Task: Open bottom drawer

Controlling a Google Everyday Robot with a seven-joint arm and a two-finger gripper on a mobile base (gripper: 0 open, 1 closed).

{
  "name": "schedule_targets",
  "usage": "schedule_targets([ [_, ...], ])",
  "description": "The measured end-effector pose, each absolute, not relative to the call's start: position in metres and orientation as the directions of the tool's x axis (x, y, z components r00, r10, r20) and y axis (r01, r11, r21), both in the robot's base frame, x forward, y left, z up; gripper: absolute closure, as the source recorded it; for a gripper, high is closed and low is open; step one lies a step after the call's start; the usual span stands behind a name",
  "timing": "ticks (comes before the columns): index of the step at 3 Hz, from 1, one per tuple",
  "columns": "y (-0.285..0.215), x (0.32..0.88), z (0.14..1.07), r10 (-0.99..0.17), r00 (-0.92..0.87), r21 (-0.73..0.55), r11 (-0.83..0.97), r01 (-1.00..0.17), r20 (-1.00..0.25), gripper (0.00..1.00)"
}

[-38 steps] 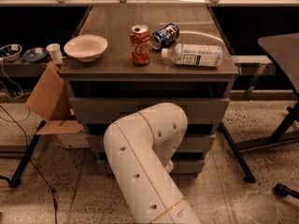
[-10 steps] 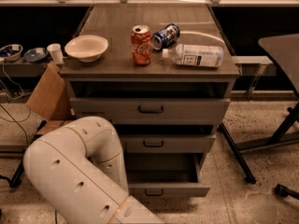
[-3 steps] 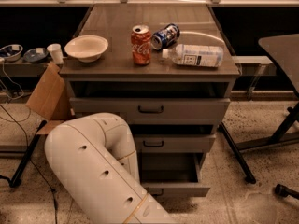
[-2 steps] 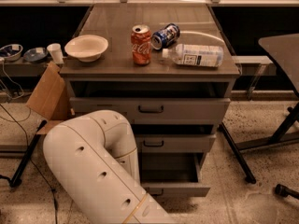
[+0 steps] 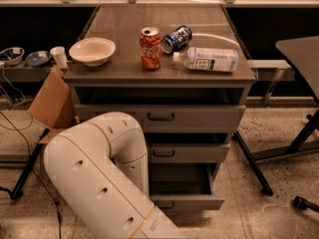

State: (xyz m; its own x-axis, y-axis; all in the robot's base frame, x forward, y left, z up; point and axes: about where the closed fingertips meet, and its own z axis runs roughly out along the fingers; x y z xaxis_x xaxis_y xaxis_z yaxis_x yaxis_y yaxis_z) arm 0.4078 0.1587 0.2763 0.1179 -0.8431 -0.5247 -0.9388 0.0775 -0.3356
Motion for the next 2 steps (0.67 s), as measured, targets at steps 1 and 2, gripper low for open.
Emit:
schedule_targets([
  [1,0.154,0.443,0.265,-0.862,0.088,-0.330,0.096,-0.939,-0.500,0.00],
  [2,0.147,0.480,0.245,-0.887,0.019,-0.287,0.129,-0.949,-0.462,0.00],
])
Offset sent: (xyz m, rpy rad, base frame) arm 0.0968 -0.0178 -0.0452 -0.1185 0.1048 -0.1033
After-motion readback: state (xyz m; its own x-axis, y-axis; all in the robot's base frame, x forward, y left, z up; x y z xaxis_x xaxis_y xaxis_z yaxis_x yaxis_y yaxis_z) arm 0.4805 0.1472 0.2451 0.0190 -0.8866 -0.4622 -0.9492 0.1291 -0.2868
